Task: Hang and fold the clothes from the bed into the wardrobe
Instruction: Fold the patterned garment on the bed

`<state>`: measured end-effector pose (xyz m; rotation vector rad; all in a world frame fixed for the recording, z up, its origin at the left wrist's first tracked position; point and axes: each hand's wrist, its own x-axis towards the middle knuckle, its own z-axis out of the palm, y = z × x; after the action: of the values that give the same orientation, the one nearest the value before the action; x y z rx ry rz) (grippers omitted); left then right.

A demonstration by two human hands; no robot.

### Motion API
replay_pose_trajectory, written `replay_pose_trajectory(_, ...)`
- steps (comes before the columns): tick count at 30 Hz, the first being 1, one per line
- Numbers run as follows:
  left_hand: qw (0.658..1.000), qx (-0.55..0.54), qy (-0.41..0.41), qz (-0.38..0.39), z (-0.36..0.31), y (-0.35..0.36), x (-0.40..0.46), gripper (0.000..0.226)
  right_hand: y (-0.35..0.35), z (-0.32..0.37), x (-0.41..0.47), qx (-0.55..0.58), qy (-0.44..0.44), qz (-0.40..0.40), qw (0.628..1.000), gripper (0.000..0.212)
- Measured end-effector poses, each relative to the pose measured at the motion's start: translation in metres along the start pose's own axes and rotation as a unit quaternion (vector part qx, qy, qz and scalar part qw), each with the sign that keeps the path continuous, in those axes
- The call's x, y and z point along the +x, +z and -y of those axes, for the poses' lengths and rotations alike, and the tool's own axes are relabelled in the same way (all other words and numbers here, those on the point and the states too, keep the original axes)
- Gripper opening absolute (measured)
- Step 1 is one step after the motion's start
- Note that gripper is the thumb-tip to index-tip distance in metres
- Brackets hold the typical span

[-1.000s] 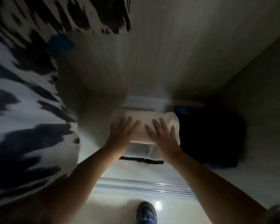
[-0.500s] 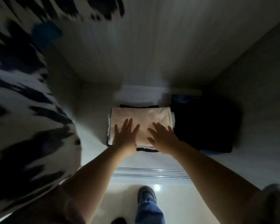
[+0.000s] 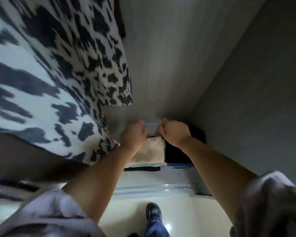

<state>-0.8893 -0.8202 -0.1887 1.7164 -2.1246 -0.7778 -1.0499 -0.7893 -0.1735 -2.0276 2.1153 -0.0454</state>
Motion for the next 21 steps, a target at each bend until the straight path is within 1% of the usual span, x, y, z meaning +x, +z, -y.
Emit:
replay_pose_trajectory(3,0.998,0.022,0.051,-0.023,-0.020,-0.046,-0.019,0.026,-0.043,0.013,-0.030,-0.008,0.002,-0.032,0.999,0.038)
replay_pose_trajectory(8,0.992,0.040,0.117,-0.020,-0.059,-0.101,-0.053,0.024,-0.099,0.025,-0.085,-0.010,0.039,-0.057,0.998,0.038)
replay_pose_trajectory(11,0.984,0.093,0.151,-0.020,-0.086,-0.124,-0.073,0.027,-0.129,0.023,-0.123,0.002,0.064,-0.070,0.995,0.038)
replay_pose_trajectory(16,0.964,0.138,0.224,0.019,-0.140,-0.135,-0.114,0.029,-0.159,0.008,-0.198,-0.011,0.134,-0.096,0.986,0.040)
replay_pose_trajectory(21,0.931,0.148,0.327,0.061,-0.204,-0.114,-0.165,0.031,-0.173,-0.028,-0.281,-0.024,0.199,-0.115,0.973,0.040)
